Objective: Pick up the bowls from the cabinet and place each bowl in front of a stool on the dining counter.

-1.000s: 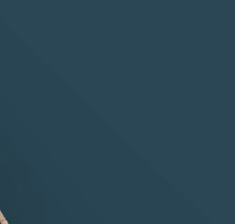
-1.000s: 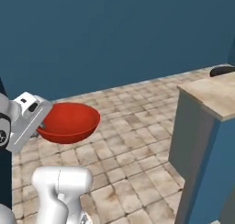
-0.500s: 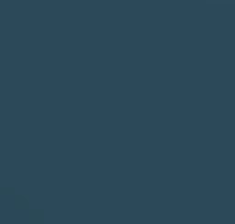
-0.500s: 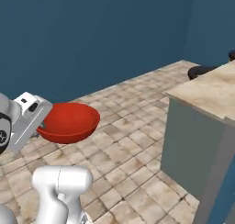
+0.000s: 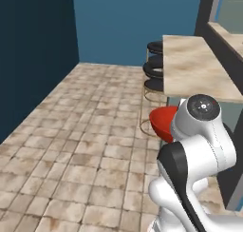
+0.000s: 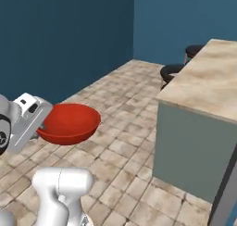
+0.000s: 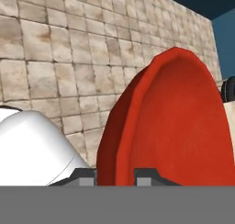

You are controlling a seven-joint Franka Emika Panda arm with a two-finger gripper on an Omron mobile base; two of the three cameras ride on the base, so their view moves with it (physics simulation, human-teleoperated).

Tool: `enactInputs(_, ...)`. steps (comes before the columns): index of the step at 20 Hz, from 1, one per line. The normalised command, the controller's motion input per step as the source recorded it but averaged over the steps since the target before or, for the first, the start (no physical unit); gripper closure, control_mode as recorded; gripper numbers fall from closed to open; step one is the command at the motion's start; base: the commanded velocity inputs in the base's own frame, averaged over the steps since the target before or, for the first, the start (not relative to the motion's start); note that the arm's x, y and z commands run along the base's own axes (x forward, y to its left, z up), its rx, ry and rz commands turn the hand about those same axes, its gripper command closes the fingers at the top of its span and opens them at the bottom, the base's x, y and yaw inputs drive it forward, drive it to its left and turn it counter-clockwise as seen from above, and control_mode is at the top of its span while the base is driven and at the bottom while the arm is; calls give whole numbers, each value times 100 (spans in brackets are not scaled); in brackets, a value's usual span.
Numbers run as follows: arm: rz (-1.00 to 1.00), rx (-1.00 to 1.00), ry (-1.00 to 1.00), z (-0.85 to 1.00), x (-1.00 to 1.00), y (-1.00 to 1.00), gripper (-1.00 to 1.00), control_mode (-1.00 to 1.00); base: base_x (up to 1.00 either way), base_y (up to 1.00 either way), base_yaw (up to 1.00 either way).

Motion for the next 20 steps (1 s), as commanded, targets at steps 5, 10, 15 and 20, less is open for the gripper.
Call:
enactInputs(5, 0, 0, 0, 0, 0, 0, 100, 100, 100, 97, -58)
enactInputs(10, 0, 0, 0, 0, 0, 0, 100, 100, 100, 100, -54)
enactInputs(15, 0, 0, 0, 0, 0, 0, 100, 100, 98, 100, -54)
enactInputs(20, 0, 0, 0, 0, 0, 0, 100, 100, 50, 100, -56)
